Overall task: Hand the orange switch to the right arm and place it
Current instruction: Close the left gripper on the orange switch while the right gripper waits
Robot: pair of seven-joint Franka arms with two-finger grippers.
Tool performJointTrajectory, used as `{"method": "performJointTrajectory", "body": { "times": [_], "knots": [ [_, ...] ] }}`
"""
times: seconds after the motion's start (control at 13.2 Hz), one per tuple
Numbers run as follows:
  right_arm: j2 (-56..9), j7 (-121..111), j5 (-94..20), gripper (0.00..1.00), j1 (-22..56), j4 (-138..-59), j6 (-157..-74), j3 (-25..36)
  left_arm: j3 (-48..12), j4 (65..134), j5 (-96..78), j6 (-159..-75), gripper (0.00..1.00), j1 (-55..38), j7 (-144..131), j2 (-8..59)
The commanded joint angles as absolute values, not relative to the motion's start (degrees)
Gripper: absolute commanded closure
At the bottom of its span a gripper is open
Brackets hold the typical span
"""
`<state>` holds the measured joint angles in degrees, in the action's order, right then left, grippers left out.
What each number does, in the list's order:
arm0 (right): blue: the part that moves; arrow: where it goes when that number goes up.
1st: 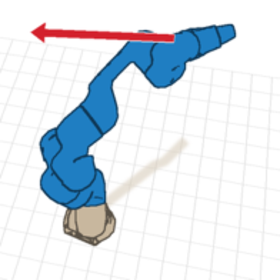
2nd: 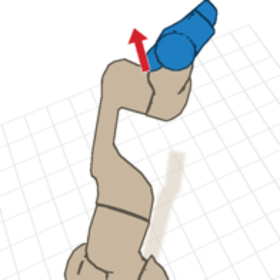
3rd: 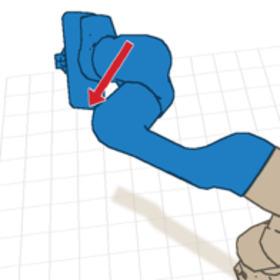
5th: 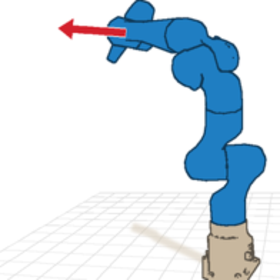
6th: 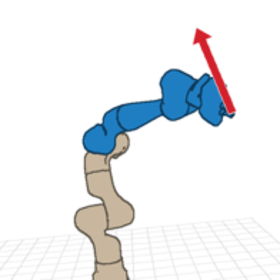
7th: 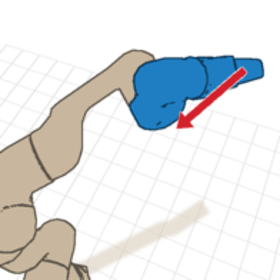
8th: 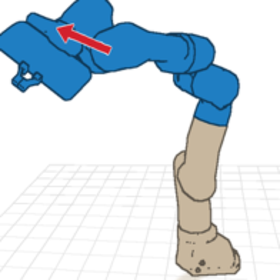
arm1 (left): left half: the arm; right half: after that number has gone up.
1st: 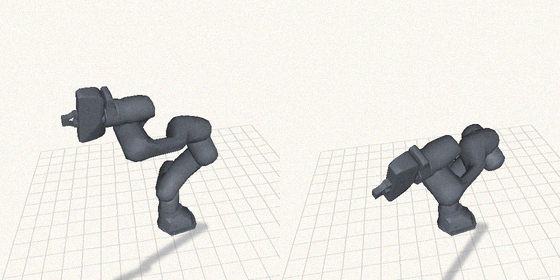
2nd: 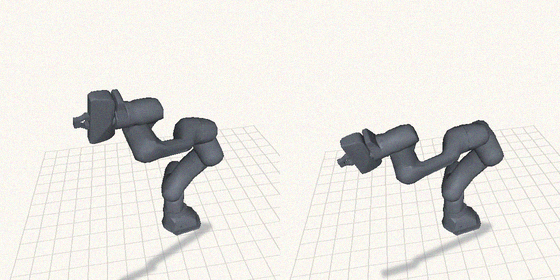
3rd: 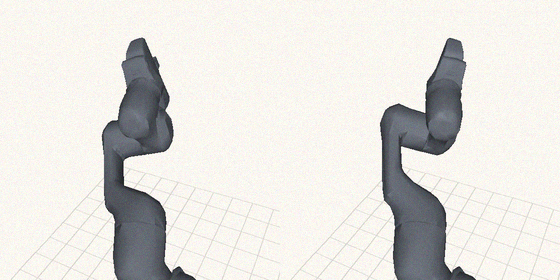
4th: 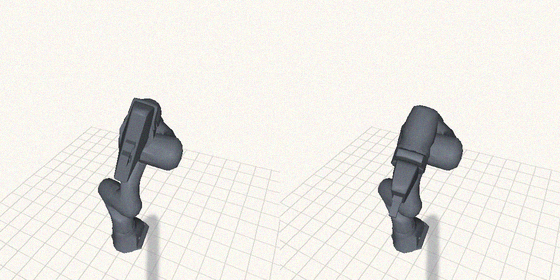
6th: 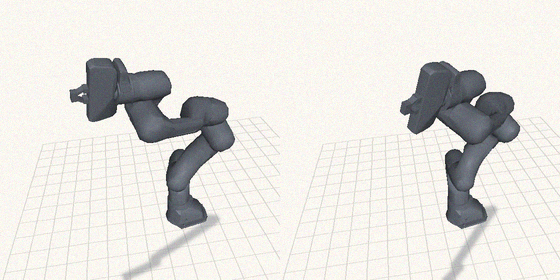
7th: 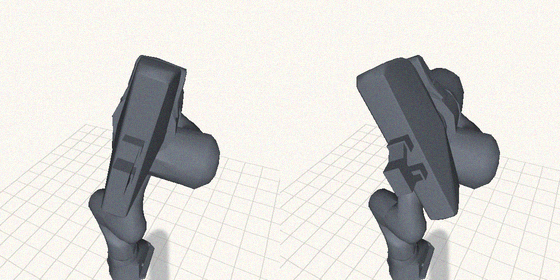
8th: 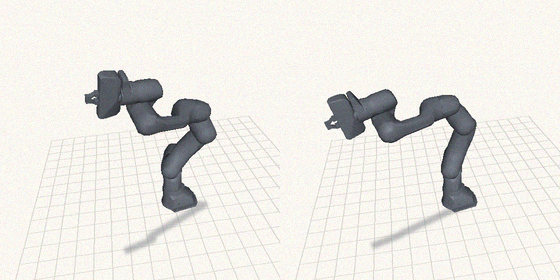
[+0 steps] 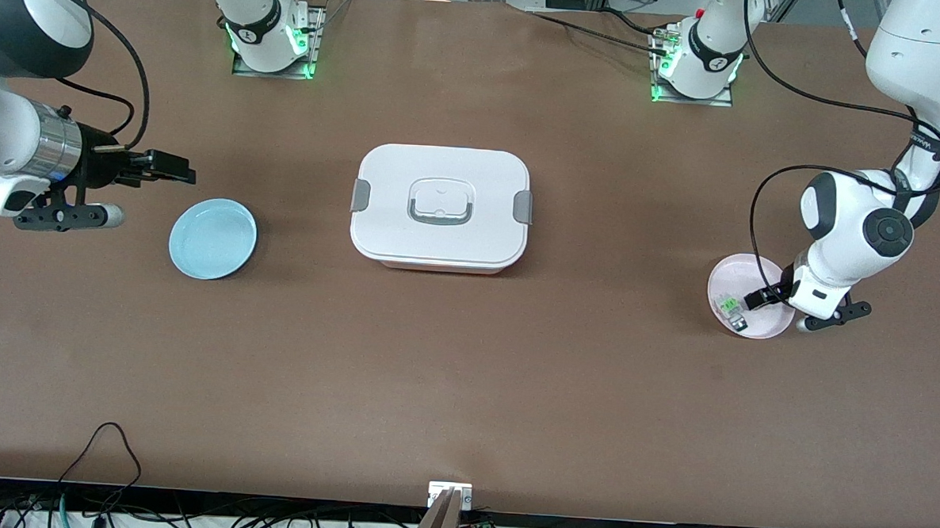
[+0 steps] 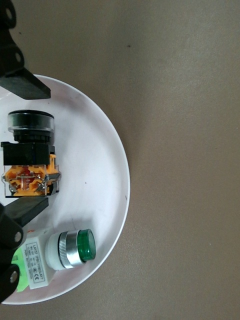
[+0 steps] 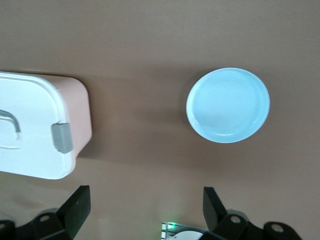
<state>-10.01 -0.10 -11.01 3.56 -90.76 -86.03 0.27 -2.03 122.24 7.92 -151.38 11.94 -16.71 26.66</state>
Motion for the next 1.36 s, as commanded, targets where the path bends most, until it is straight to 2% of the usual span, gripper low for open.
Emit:
{"method": "performJointTrajectory", "body": {
  "times": [0.0, 0.61, 0.91, 1.29],
  "knots": [
    [-10.63, -0.26, -16.94, 0.0, 3.69, -90.79, -85.52, 0.09, -2.46, 122.34, 9.49, -151.87, 0.12, 12.48, -16.79, 25.93],
    [-14.59, -0.35, -32.5, 0.0, 5.89, -91.05, -86.22, -0.97, -2.55, 122.52, 9.32, -151.43, 0.12, 12.66, -19.23, 25.22],
    [-15.38, 0.62, -40.33, 0.0, 6.06, -93.77, -89.82, -2.55, -2.72, 122.43, 9.32, -151.87, 0.12, 12.66, -20.92, 25.49],
    [-15.21, 0.26, -41.66, 0.0, 5.98, -95.27, -90.0, -2.46, -2.9, 122.43, 8.97, -151.87, 0.12, 12.74, -20.83, 25.05]
  ]
}}
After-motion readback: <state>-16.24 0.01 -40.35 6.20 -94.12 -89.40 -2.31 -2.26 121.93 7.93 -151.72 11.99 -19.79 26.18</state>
